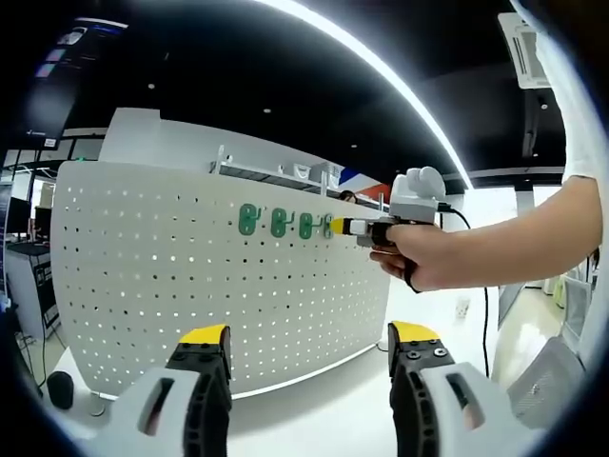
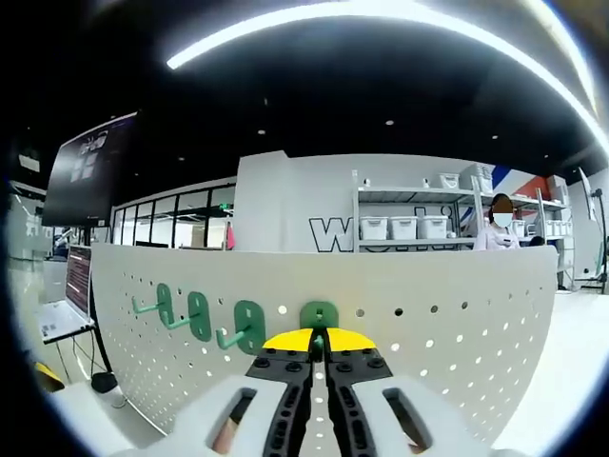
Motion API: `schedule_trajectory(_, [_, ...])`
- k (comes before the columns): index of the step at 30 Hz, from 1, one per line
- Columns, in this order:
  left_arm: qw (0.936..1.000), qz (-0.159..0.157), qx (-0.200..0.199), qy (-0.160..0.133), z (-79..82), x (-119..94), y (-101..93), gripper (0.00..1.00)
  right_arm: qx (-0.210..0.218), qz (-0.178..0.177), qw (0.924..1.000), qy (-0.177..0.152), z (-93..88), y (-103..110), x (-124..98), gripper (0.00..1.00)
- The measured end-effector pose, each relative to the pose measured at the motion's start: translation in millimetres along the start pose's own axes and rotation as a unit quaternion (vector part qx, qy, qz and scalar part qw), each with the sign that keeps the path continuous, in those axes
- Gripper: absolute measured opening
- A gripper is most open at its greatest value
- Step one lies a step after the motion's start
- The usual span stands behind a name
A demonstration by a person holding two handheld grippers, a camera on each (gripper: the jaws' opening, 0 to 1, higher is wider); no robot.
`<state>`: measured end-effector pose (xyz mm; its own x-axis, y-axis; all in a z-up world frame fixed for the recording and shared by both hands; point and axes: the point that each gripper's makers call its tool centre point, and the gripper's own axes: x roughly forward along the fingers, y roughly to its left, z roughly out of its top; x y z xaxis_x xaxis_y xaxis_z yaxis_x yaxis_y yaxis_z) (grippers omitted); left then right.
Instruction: Insert the hook assembly into the mounting plate slot until the hook locks in place.
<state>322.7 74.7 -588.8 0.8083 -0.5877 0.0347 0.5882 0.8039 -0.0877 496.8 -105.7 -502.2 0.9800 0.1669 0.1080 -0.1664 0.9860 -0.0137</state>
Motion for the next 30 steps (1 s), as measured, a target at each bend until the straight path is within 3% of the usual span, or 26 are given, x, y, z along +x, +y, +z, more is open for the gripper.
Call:
schedule_trajectory(10, [1.0000, -0.003, 0.000, -0.001, 1.7, 0, -1.4, 0.69, 0.017, 0.012, 0.9997, 0.010, -1.9, 2, -2, 0.05])
schedule_trajectory(16, [1.0000, -0.005, 0.000, -0.003, 3.0, 1, -2.3, 0.69, 0.026, 0.037, 0.9989, 0.014, -3.5, 9, -10, 0.20])
schedule_trajectory(21, [1.0000, -0.005, 0.000, -0.001, 2.4, 1, -2.4, 0.69, 0.028, 0.069, 0.9970, 0.022, -11.0, 13, -25, 0.39])
schedule_trajectory(25, [1.0000, -0.004, 0.001, -0.004, 3.7, 1, -2.1, 0.70, 0.026, 0.088, 0.9956, 0.020, -13.6, 16, -32, 0.45])
schedule_trajectory(30, [1.0000, -0.004, 0.003, -0.004, 5.2, 1, -2.0, 0.70, 0.033, 0.097, 0.9945, 0.019, -13.9, 16, -36, 0.45])
